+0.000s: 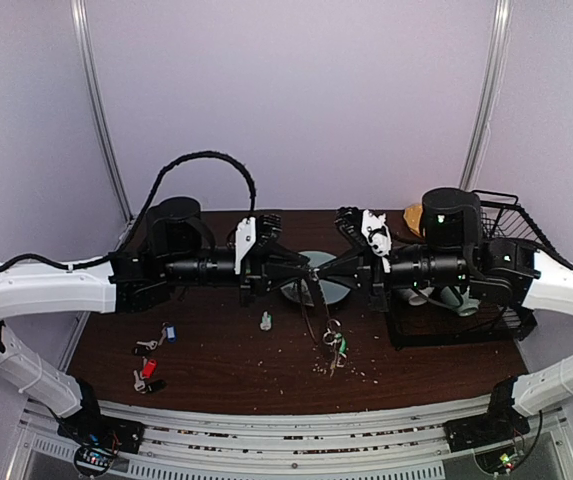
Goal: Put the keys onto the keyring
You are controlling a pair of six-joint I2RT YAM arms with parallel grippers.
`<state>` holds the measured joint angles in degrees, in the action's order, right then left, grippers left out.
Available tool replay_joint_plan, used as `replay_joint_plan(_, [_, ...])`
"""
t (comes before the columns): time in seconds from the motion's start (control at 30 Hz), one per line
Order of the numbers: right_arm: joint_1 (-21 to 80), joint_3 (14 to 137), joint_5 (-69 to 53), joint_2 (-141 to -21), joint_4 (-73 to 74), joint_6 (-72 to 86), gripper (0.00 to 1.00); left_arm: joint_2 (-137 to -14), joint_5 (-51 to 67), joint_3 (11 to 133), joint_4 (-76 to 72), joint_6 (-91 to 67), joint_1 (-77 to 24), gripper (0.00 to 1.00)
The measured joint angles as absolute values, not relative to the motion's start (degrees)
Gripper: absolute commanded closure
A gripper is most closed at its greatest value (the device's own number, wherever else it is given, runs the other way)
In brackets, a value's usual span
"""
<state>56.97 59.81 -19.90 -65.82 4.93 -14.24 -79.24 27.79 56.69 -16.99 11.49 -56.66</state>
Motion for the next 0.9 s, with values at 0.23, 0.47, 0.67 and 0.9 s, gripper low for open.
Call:
replay_joint_plan(0.23, [56.3, 56.0, -23.1, -65.5, -3.3, -13.1, 1.0, -75.6, 30.3, 54.7, -15.7, 11.7, -57.1, 0.74])
replay_joint_plan(0.47, [56.3, 55.4, -26.6, -65.5, -6.2, -13.3, 1.0, -74.2, 32.6, 56.1, -12.8, 11.9, -57.1, 0.79])
replay_joint_plan(0.67, [56.2, 55.4, -27.6, -65.5, -6.6, -13.6, 1.0, -74.8, 33.3, 61.4, -8.7, 11.8, -57.1, 0.76])
replay_joint_plan(0.9, [56.2, 55.4, -27.5, -65.5, -6.5, -13.8, 1.0, -73.9, 35.5, 61.7, -8.0, 11.6, -57.3, 0.88])
